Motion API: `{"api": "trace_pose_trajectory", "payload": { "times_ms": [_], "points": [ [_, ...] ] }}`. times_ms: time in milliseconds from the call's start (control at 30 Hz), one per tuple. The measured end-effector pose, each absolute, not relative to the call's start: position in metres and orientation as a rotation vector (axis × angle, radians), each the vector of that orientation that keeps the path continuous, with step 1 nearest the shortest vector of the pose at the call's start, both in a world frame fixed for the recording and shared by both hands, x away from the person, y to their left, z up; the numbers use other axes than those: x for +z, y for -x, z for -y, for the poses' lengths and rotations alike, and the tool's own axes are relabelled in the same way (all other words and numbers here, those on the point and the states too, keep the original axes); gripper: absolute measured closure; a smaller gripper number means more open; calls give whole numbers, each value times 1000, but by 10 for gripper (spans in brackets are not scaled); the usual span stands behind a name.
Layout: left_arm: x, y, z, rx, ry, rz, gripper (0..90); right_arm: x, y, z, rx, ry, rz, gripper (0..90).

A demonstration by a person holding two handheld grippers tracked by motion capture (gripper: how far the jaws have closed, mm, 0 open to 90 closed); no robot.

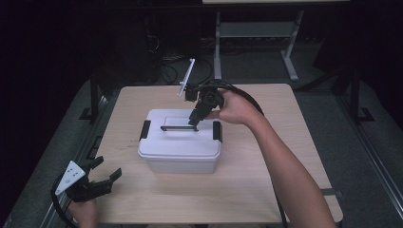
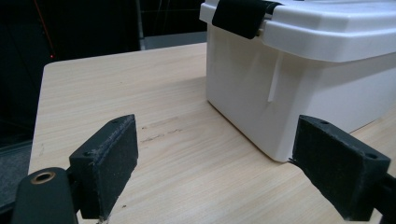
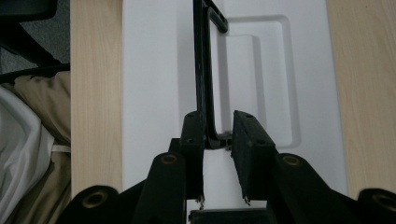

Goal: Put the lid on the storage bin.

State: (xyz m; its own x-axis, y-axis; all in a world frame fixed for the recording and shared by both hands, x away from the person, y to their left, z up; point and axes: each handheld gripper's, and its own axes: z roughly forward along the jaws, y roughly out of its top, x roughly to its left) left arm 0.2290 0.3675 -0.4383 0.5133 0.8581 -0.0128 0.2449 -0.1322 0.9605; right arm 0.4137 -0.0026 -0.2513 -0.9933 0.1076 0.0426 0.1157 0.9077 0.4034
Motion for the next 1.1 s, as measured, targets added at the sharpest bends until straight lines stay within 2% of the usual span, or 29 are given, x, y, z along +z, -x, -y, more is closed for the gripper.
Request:
{"api": "trace_pose_trajectory", "payload": {
  "times_ms": [1100],
  "points": [
    [-438, -230, -366, 705, -1671, -951, 134, -255, -405, 59, -674, 328, 3044, 688]
  ]
}}
